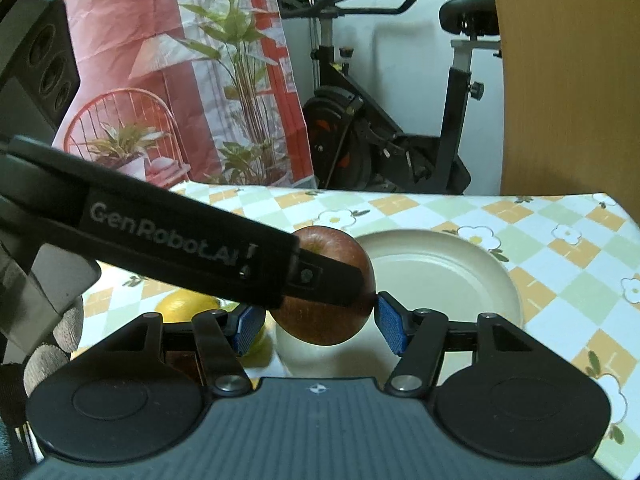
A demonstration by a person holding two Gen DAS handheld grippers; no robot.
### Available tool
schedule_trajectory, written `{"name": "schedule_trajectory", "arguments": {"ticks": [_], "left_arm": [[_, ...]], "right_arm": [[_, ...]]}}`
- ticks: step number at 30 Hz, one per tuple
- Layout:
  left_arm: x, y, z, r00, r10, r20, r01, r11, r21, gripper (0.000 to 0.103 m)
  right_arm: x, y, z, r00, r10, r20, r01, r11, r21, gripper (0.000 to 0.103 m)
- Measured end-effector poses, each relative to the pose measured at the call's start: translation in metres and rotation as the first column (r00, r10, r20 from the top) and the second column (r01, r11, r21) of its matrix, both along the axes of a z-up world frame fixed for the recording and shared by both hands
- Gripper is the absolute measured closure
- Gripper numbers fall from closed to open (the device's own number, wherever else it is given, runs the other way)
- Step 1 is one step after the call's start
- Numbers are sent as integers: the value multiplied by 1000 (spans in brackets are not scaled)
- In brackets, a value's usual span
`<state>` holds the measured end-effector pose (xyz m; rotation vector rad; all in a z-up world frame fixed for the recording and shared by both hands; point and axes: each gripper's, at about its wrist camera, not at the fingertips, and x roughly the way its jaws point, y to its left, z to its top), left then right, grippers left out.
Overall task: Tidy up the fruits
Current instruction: 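Carry the red apple with the left gripper over the beige plate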
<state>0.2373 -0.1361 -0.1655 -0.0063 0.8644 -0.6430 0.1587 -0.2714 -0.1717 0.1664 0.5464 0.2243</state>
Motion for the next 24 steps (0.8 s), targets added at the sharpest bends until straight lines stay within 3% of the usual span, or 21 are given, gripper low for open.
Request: {"name": "schedule_trajectory", "arguments": {"ticks": [5,11,24], "left_arm": [[15,0,-11,999,23,-25,-23,1000,18,37],[25,-5,-17,1000,24,7,-24,996,84,36],[29,-2,-26,999,35,0,-34,992,121,36]], "right_arm": [[18,-3,-12,999,-15,-40,16,999,37,40],[36,2,-20,998,-21,-67,24,999,37,40],[49,13,-25,994,-10,-107,8,1000,-17,40]]}}
